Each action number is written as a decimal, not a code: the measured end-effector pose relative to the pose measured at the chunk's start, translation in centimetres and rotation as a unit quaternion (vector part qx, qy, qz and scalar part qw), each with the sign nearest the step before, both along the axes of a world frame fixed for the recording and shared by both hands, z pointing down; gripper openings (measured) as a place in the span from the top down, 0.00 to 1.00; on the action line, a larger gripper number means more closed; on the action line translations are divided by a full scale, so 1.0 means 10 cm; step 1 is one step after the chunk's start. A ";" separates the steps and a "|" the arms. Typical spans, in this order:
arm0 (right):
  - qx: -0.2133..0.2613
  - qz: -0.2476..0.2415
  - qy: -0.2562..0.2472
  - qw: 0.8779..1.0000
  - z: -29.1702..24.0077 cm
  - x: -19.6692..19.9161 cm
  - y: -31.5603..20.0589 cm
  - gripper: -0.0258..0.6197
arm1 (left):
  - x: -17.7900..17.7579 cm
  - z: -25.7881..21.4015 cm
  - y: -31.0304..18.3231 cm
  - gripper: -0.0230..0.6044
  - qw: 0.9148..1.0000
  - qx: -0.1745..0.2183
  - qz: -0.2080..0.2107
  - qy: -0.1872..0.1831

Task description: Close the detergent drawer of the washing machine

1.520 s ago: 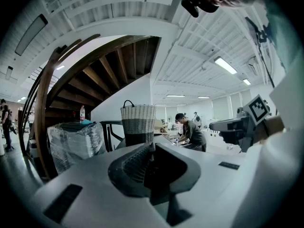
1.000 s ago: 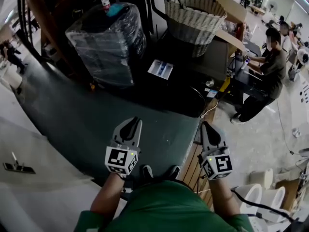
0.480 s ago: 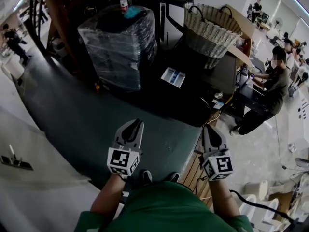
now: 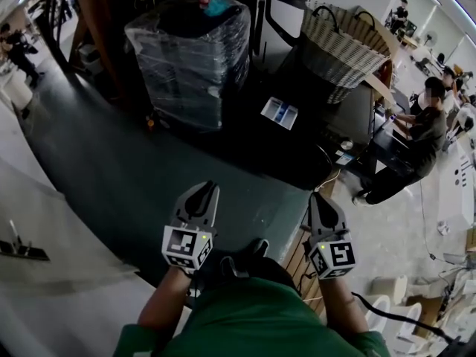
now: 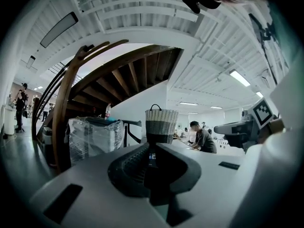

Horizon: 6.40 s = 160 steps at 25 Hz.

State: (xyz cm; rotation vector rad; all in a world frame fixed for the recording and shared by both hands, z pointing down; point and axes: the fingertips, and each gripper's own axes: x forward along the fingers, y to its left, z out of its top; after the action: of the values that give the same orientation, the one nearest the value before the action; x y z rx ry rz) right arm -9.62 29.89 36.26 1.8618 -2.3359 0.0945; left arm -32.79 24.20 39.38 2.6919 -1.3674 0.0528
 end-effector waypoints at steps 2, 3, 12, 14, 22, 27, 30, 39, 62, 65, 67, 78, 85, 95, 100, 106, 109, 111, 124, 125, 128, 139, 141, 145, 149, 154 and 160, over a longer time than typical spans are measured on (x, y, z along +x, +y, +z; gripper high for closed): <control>-0.007 -0.002 0.001 1.000 0.05 -0.03 -0.07 0.92 | -0.03 0.05 -0.06 0.88 1.000 -0.003 -0.002 0.002; -0.009 -0.004 0.001 1.000 0.08 -0.04 -0.12 0.92 | -0.04 0.08 -0.10 0.88 1.000 -0.006 -0.003 0.001; -0.015 -0.021 -0.015 1.000 0.22 0.07 -0.57 0.92 | 0.11 0.17 -0.48 0.88 1.000 -0.016 -0.008 -0.011; -0.015 -0.024 -0.022 0.999 0.24 0.14 -0.72 0.92 | 0.19 0.16 -0.63 0.88 1.000 -0.017 -0.009 -0.014; -0.019 -0.019 -0.048 0.998 0.33 0.71 -1.48 0.92 | 0.79 0.12 -1.32 0.88 0.999 -0.018 -0.001 -0.041; -0.019 -0.020 -0.069 0.997 0.37 1.02 -1.83 0.92 | 1.16 0.12 -1.62 0.88 0.998 -0.022 0.006 -0.059; -0.025 -0.022 -0.077 0.996 0.45 1.18 -1.95 0.92 | 1.32 0.20 -1.72 0.88 0.997 -0.033 0.006 -0.070; -0.034 0.001 -0.093 0.995 0.53 1.62 -2.05 0.92 | 1.73 0.21 -1.89 0.88 0.995 -0.042 0.019 -0.089; -0.061 0.064 -0.061 0.994 0.73 2.09 -2.52 0.92 | 2.25 0.95 -2.70 0.88 0.990 -0.086 0.066 -0.092; -0.067 0.074 -0.056 0.993 0.76 2.10 -2.78 0.92 | 2.28 1.04 -2.95 0.88 0.989 -0.094 0.071 -0.087; -0.070 0.078 -0.049 0.993 0.76 2.09 -2.96 0.92 | 2.29 1.11 -3.10 0.88 0.989 -0.099 0.072 -0.084; -0.124 0.105 -0.017 0.987 0.99 2.01 -3.88 0.92 | 2.44 2.14 -3.57 0.88 0.973 -0.125 0.131 -0.140; -0.156 0.117 -0.007 0.981 1.18 2.08 -4.10 0.92 | 2.68 2.63 -3.68 0.88 0.963 -0.158 0.158 -0.153; -0.189 0.093 -0.009 0.977 1.48 2.29 -4.18 0.92 | 2.89 2.85 -3.77 0.88 0.958 -0.186 0.139 -0.170; -0.187 0.088 -0.008 0.978 1.49 2.39 -4.17 0.92 | 2.96 2.83 -3.80 0.88 0.958 -0.197 0.124 -0.168; -0.184 0.094 -0.007 0.978 1.41 2.56 -4.24 0.92 | 3.11 2.81 -4.06 0.88 0.962 -0.186 0.115 -0.164; -0.181 0.097 -0.010 0.979 1.42 2.61 -4.25 0.92 | 3.19 2.81 -4.18 0.88 0.962 -0.186 0.113 -0.164; -0.184 0.099 -0.011 0.978 1.43 2.63 -4.24 0.92 | 3.26 2.81 -4.26 0.88 0.963 -0.187 0.112 -0.161; -0.214 0.109 -0.010 0.971 1.49 2.77 -4.34 0.92 | 3.60 2.80 -4.75 0.88 0.966 -0.185 0.115 -0.142; -0.214 0.109 -0.009 0.971 1.49 2.78 -4.36 0.92 | 3.61 2.80 -4.77 0.88 0.966 -0.185 0.116 -0.142; -0.224 0.111 -0.005 0.968 1.47 2.79 -4.43 0.92 | 3.65 2.81 -4.83 0.88 0.965 -0.185 0.120 -0.144; -0.219 0.114 -0.011 0.969 1.50 2.84 -4.68 0.92 | 3.73 2.80 -4.96 0.88 0.963 -0.188 0.129 -0.146; -0.215 0.112 -0.014 0.970 1.52 2.85 -4.73 0.92 | 3.73 2.81 -4.96 0.88 0.961 -0.191 0.131 -0.150; -0.213 0.108 -0.014 0.971 1.54 2.86 -4.83 0.92 | 3.73 2.78 -4.99 0.89 0.960 -0.200 0.131 -0.149; -0.213 0.104 -0.011 0.971 1.55 2.86 -4.92 0.92 | 3.74 2.79 -5.01 0.89 0.959 -0.211 0.126 -0.143; -0.211 0.101 -0.016 0.972 1.55 2.88 -5.01 0.92 | 3.74 2.78 -5.02 0.89 0.958 -0.201 0.133 -0.155; -0.228 0.097 -0.013 0.969 1.58 2.89 -5.06 0.92 | 3.74 2.79 -5.03 0.89 0.956 -0.209 0.129 -0.157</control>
State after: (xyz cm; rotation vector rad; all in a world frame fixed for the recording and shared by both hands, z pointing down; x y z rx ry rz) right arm 19.29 -20.72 52.08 1.8403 -1.9222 0.6236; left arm 4.66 -26.15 67.33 2.5375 -0.9194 0.7355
